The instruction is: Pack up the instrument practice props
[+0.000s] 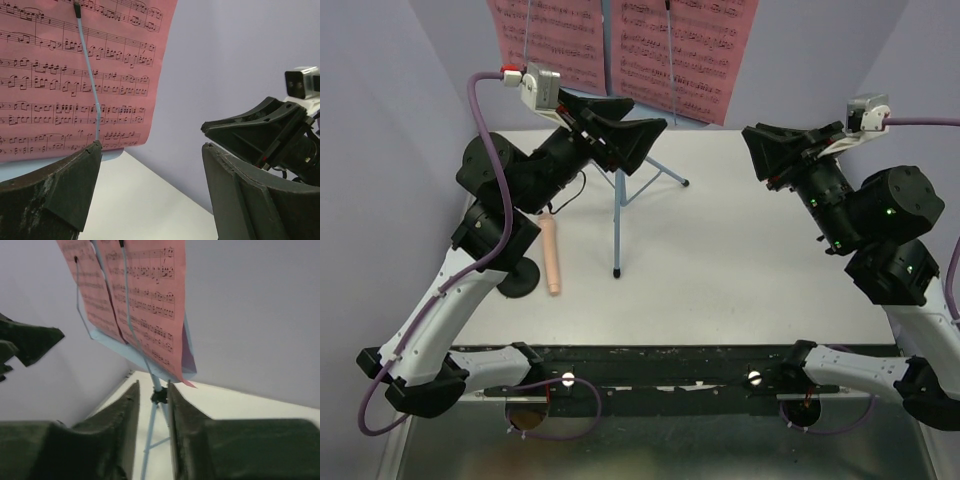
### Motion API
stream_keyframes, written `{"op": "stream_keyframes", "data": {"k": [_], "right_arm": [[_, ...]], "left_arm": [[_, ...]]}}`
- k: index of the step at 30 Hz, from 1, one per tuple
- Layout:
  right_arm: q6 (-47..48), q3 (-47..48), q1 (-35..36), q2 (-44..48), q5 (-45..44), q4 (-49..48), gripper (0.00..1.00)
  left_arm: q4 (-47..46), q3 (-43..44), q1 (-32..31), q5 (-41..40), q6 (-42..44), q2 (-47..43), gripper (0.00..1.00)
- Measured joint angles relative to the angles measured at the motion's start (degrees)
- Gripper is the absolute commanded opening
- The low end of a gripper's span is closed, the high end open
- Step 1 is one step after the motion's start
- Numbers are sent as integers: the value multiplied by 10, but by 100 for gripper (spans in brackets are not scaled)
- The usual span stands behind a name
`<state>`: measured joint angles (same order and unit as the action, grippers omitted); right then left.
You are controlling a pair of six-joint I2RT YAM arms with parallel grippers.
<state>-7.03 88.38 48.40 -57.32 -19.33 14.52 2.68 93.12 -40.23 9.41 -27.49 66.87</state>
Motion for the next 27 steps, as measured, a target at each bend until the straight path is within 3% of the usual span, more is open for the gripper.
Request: {"op": "stream_keyframes", "data": {"k": [1,3,9,18,27], "right_arm": [[3,8,0,-2,2,0,59],[12,26,0,-10,6,0,62],[31,36,0,-31,11,-7,56],[41,39,-25,-100,22,-22,52],[25,35,-78,-108,40,-45,50]], "left_arm": [[0,1,0,-1,0,1,90],[1,10,0,-4,0,8,90],[13,85,0,-5,0,66,90],[35,105,5,-11,1,90,90],[35,105,29,-8,0,90,90]]}}
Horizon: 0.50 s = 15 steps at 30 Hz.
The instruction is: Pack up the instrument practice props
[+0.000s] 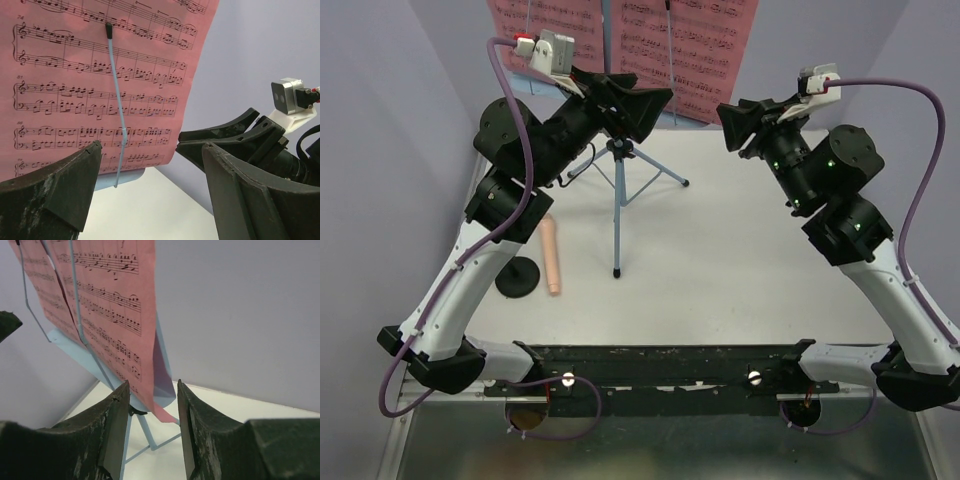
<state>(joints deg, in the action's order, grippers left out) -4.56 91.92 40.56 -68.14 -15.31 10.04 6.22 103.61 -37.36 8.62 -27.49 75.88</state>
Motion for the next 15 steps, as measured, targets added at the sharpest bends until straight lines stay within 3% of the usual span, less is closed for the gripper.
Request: {"op": "stream_keyframes", "data": {"k": [15], "right_arm": [[-85,-23,-77,-6,119,-29,45]], "left_arm": [[-1,-7,21,28,-11,-1,90]]}}
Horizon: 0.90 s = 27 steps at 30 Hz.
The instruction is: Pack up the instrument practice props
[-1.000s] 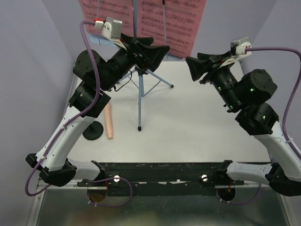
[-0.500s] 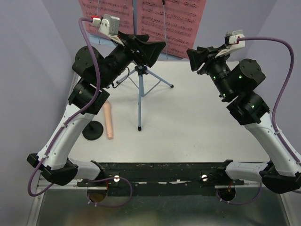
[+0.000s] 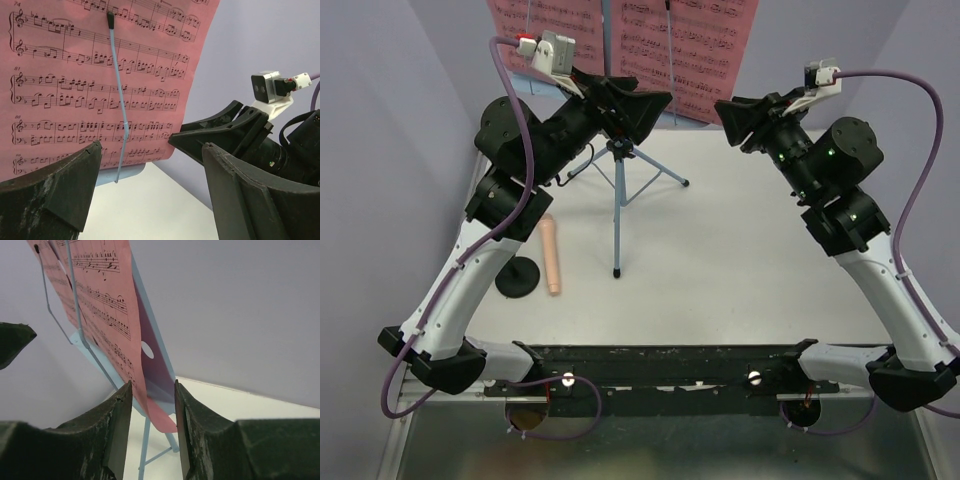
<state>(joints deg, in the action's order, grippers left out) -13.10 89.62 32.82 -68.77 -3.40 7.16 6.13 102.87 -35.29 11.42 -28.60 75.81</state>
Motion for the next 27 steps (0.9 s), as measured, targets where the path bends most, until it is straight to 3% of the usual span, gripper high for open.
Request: {"op": "stream_keyframes", "data": {"k": [6,13,27], "right_arm": [[-22,0,-7,-13,42,-14,31],[-38,0,-7,-23,68,-18,1],[-41,0,-10,-17,78,-24,1]], "left_arm": [[0,-3,3,7,-5,0,90],[-1,-3,7,13,-6,1,90],[-9,-2,12,27,-15,22,91]]}}
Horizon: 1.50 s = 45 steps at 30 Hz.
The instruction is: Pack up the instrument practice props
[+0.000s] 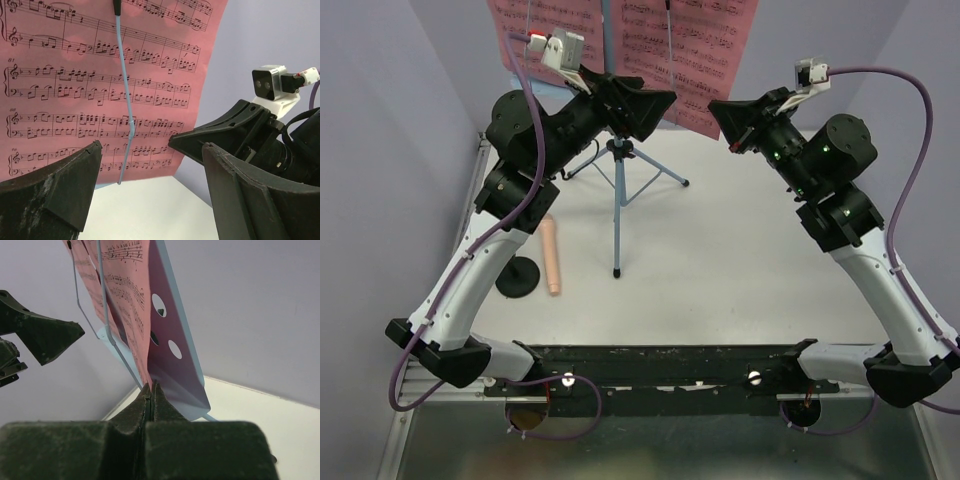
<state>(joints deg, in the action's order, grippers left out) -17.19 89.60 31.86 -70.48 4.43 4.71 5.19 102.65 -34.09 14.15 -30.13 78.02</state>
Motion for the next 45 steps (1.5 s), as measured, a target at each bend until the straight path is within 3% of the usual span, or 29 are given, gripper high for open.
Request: {"op": "stream_keyframes", "data": {"k": [6,13,26,31,37,45], "right_arm": [[0,0,0,4,0,0,1],[-4,0,0,4,1,0,1],[-9,0,0,4,4,0,1],[-10,0,0,4,4,0,1],[-14,0,0,4,4,0,1],[-15,0,0,2,5,0,1]], "left_arm": [[-17,25,3,0,0,13,90],[-19,97,4,1,1,56,82],[22,152,6,3,-3,120,67],[36,154,7,3,-8,126,61],[39,161,8,3,-12,126,48],[38,165,8,9,-14,132,46]]}}
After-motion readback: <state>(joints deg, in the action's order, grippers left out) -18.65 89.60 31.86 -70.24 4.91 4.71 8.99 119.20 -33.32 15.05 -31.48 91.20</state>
